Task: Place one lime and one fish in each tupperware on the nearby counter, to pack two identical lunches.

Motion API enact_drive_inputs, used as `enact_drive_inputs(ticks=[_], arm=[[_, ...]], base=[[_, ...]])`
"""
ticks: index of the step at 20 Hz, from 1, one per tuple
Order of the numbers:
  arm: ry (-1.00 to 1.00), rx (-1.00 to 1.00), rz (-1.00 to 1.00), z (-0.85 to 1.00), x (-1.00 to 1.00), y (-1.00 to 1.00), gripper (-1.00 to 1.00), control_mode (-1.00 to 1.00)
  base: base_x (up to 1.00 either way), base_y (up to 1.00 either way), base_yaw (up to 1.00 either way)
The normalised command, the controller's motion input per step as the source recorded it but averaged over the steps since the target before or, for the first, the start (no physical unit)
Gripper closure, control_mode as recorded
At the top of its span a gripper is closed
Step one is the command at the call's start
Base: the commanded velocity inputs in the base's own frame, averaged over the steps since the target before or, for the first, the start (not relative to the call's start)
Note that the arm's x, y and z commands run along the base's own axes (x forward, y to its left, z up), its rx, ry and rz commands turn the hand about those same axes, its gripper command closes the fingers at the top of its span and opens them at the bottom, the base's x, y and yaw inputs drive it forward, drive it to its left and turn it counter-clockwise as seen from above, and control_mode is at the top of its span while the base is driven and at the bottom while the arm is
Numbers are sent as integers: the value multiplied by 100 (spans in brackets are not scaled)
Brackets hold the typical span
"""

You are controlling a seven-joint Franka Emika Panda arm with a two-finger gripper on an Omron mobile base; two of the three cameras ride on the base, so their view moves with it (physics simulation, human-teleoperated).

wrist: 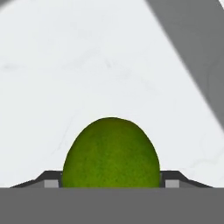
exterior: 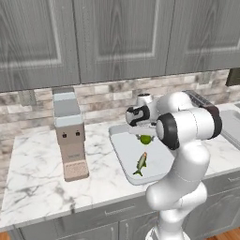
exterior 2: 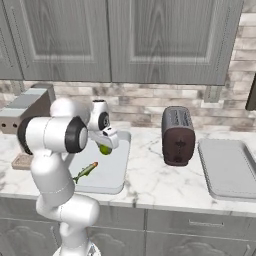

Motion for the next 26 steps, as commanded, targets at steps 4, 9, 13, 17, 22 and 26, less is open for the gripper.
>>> enact_drive_inputs(ticks=[4, 9, 13, 17, 22, 26], arm=[[-8, 0, 0, 36, -9, 0, -100, -100], [-3, 0, 0, 1, 0, -7, -100, -100], [-24, 1, 0, 57, -88, 0, -100, -100], [-44, 0, 0, 17, -100, 0, -100, -100], [-38, 3, -2, 95, -100, 0, -100, -100], [-19, 10, -9, 100, -100, 0, -100, -100]], base=[[0, 0, 0], [0, 0, 0], [0, 0, 0], [0, 0, 0], [0, 0, 0], [0, 0, 0]])
